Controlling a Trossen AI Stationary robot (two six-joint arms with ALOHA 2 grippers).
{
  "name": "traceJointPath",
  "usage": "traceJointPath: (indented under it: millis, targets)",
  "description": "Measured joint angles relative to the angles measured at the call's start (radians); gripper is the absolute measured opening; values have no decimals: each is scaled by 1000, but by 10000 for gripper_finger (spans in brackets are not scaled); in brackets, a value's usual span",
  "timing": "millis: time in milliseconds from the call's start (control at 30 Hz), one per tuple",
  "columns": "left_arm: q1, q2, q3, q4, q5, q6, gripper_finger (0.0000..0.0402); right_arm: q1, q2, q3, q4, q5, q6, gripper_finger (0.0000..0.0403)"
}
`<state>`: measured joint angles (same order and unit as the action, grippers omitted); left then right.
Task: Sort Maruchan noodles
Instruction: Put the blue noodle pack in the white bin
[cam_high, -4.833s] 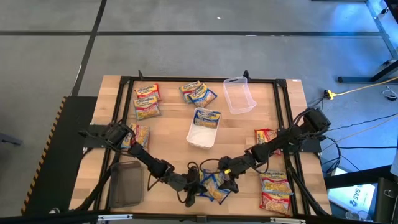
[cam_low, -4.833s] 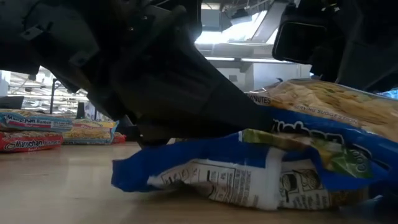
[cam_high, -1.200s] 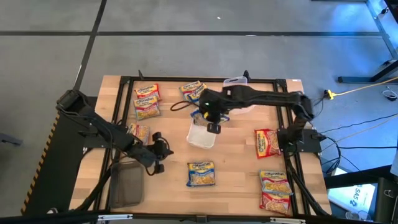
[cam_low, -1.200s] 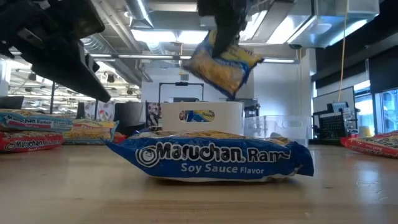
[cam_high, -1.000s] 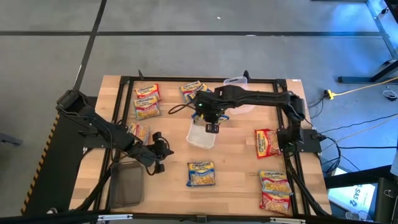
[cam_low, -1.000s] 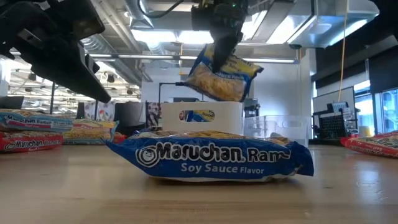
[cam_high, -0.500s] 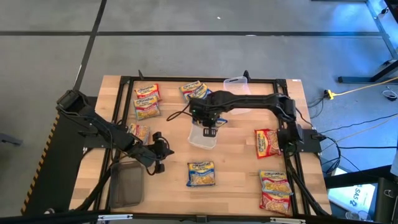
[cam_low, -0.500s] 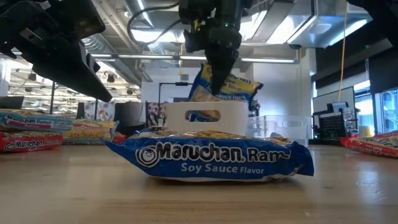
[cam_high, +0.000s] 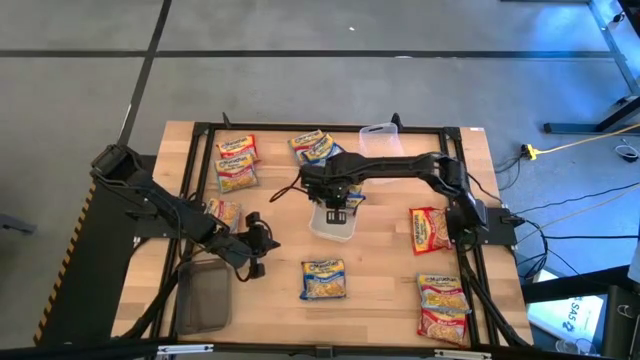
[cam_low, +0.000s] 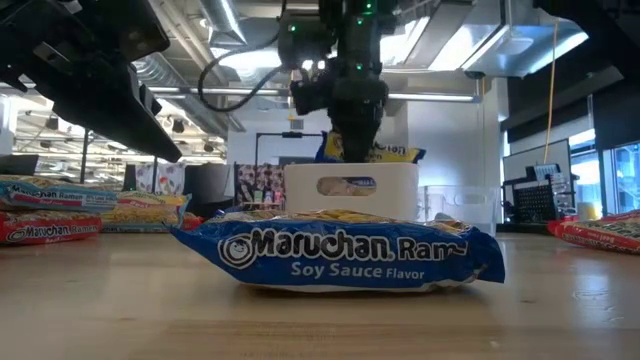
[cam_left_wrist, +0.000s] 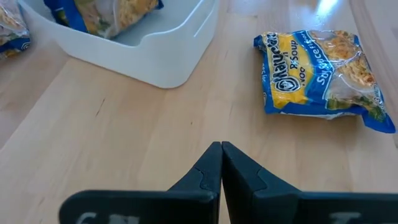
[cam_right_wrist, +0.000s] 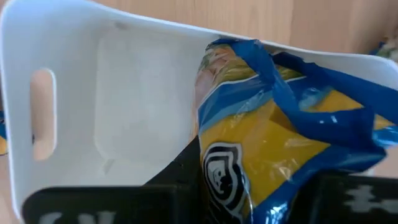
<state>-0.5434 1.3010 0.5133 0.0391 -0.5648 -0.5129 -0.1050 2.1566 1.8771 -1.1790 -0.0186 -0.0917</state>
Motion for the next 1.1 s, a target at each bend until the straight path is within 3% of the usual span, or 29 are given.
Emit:
traceJointPath:
  millis: [600, 700, 933, 1100]
  targets:
    - [0, 0, 0, 1, 0, 0, 4, 1, 48, 0, 28, 27, 0, 73]
    - [0, 0, 0, 1, 2, 0, 4, 1, 48, 0, 26, 37, 0, 97]
    - [0, 0, 0, 1, 7, 0, 4, 0, 48, 16, -23, 83, 5, 201]
    - [0, 0, 0, 1, 7, 0, 4, 1, 47, 98, -96, 121, 8, 232]
